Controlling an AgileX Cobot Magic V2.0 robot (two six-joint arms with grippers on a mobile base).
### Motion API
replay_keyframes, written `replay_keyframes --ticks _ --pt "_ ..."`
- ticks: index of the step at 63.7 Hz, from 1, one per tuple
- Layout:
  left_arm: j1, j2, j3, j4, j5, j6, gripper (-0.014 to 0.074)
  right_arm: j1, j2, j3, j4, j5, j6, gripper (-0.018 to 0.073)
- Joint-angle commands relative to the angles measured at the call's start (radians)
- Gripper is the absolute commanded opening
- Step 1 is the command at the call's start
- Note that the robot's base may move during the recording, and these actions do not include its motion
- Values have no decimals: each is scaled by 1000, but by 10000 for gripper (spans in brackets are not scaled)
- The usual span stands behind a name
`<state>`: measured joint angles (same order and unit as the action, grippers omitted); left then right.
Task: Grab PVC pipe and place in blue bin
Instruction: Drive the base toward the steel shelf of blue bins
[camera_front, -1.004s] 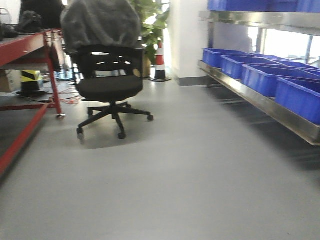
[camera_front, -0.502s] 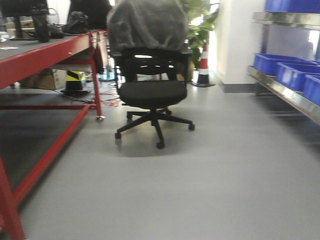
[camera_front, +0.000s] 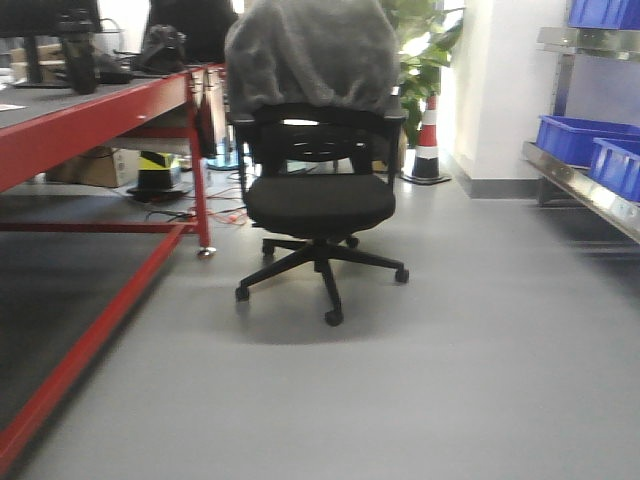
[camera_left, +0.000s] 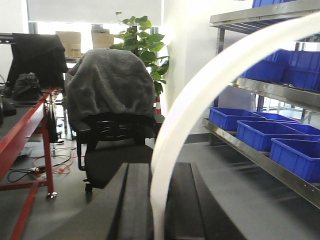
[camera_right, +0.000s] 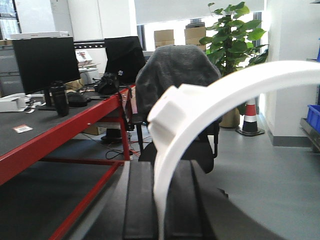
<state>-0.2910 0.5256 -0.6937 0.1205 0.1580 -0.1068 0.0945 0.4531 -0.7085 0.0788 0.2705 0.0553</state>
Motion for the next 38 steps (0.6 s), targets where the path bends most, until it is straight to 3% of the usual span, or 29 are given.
replay_keyframes --ticks 1,38 --pt "-5 -3 -3 -6 -20 -2 -111 -1 -7 1 -5 -25 -2 -168" --pt "-5 -3 -3 -6 -20 -2 -111 -1 -7 1 -5 -25 -2 -168"
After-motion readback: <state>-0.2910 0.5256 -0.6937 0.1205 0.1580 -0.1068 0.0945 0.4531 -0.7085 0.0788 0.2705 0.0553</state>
